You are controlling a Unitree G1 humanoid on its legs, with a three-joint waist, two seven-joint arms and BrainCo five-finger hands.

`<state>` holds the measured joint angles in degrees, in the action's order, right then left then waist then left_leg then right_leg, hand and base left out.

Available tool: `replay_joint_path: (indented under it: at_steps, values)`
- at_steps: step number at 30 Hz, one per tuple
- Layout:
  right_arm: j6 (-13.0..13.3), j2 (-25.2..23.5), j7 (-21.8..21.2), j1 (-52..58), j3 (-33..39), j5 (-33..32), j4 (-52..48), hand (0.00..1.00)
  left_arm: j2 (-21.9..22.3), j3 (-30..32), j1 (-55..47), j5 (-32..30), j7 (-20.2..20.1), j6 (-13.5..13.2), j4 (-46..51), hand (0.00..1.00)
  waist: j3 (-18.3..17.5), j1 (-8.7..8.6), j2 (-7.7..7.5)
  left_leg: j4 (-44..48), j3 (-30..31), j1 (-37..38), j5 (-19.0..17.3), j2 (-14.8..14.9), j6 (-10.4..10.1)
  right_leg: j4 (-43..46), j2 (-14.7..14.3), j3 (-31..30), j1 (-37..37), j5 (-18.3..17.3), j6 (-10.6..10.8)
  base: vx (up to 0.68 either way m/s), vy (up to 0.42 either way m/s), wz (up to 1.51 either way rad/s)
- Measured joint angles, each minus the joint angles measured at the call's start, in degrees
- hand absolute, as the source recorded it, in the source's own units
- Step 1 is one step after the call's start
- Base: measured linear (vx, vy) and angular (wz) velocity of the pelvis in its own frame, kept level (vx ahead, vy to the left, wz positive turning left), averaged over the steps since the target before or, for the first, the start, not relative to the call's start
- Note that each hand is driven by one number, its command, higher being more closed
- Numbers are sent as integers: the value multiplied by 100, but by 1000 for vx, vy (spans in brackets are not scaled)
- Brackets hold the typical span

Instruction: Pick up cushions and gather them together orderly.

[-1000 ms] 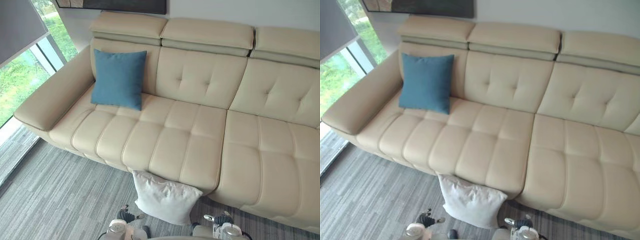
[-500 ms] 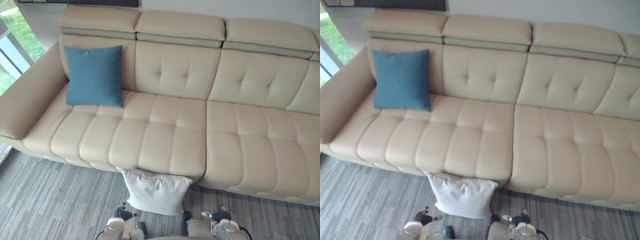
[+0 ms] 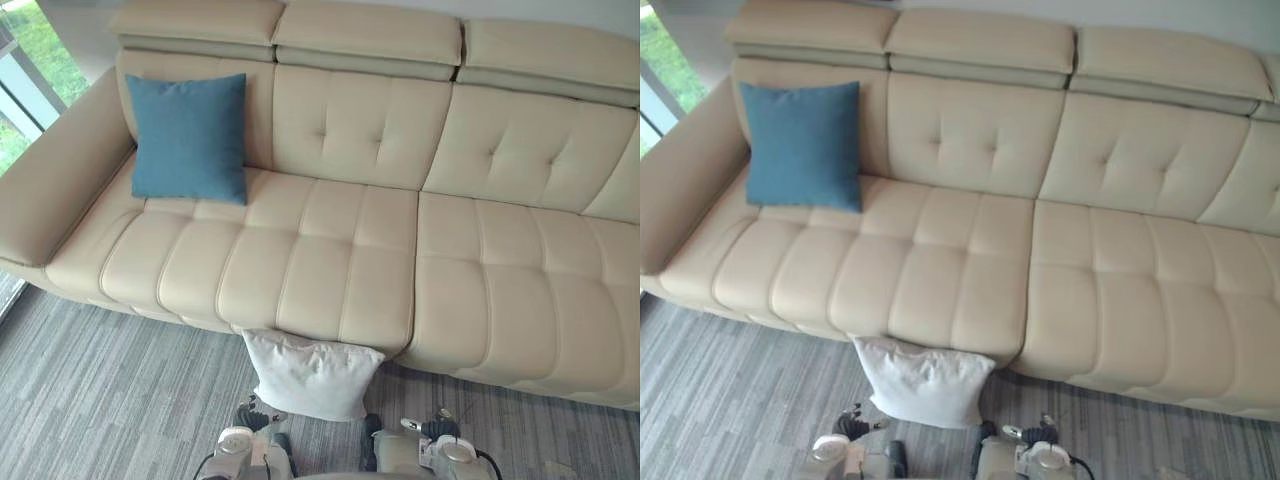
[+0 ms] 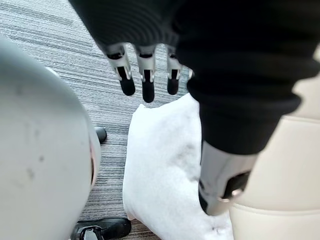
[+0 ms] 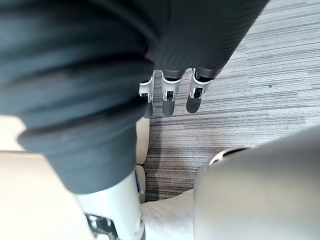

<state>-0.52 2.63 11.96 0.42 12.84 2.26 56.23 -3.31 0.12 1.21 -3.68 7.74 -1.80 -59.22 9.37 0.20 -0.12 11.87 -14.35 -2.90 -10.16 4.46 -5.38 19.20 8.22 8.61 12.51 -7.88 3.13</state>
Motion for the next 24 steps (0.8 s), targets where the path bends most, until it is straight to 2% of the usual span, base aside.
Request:
replay_joint_path:
  at_steps: [4,7,8,11,14,16,20,21,24]
  values:
    - [-26,-18,134,-190,-2,-7,-2,0,-65,90,139,200,237,-2,28,0,126,18,-17,215,-91,-269,-4,-78,48,370,124,-142,394,-12,12,-47,20,-7]
    - [-25,-6,263,-516,1,-85,-172,0,-143,156,499,405,448,-24,364,0,496,40,6,1259,-49,-1096,-338,116,158,804,132,-138,948,-36,-10,-213,-12,4]
    - [-26,-14,321,-756,-1,-159,-285,0,-203,349,768,564,533,-37,522,0,708,48,-10,1880,-4,-1666,-587,265,185,1178,96,-161,1415,-133,-19,-291,-21,-5]
    - [-26,-7,445,-1111,25,-258,-441,0,-323,638,1280,828,699,-61,714,0,991,87,-84,2714,66,-2561,-831,467,234,1732,74,-165,2212,-282,-28,-306,-32,-7]
    - [-28,-6,515,-1505,159,-466,-670,0,-394,970,1751,1079,813,-67,974,0,1263,92,-132,3104,121,-3261,-853,579,236,1990,78,-136,2845,-231,-94,-194,-43,0]
    - [-32,11,610,-1844,318,-564,-800,0,-516,1199,2188,1202,861,-81,1109,0,1318,82,-129,3381,258,-3931,-804,629,276,2212,83,-70,3432,-194,-154,-156,-53,9]
    - [-24,188,732,-2829,424,-745,-832,0,-868,1244,3142,1409,962,-171,1159,0,1576,76,-164,3749,413,-4962,-696,730,286,2509,79,39,4367,-112,-264,-113,-75,13]
    - [-20,264,779,-3182,440,-824,-981,0,-987,1247,3461,1426,987,-172,1243,0,1737,67,-175,3843,443,-5271,-625,750,242,2602,78,51,4659,-66,-301,-65,-55,5]
    - [100,395,896,-3877,464,-968,-1303,0,-1160,1241,4006,1471,1010,-181,1453,0,1893,62,-182,4064,517,-5973,-588,806,222,2783,73,98,5319,-26,-361,-50,-35,3]
